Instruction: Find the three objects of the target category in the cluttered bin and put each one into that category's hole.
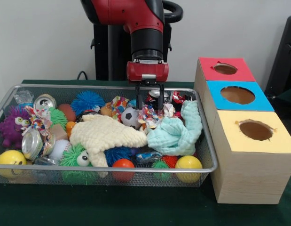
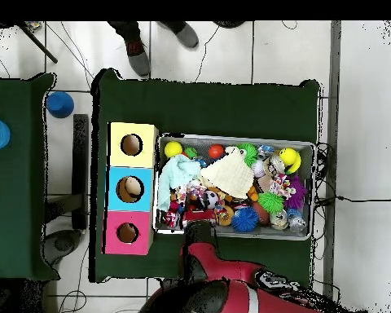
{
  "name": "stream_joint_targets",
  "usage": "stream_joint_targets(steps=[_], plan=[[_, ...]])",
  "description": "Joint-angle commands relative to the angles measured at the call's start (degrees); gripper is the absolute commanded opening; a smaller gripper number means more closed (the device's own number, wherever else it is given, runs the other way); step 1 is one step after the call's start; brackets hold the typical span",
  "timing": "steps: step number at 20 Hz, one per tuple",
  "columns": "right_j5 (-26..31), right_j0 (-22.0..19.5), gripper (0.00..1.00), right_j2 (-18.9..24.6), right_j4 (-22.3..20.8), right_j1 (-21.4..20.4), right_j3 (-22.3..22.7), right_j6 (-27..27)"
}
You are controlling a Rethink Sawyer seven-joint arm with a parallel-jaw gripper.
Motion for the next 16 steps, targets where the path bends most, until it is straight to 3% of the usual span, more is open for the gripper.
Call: stream_joint_targets(steps=[1, 10, 11, 16], plan=[[-5.32, -0.79, 1.00, 1.91, 2.94, 1.01, -8.37, 10.66], [-5.08, -0.68, 1.00, 1.64, 3.09, 0.97, -8.40, 10.34], [-4.98, -0.66, 0.00, 1.61, 3.11, 0.93, -8.40, 10.30], [-4.69, -0.61, 0.00, 1.48, 3.14, 0.87, -8.40, 10.14]])
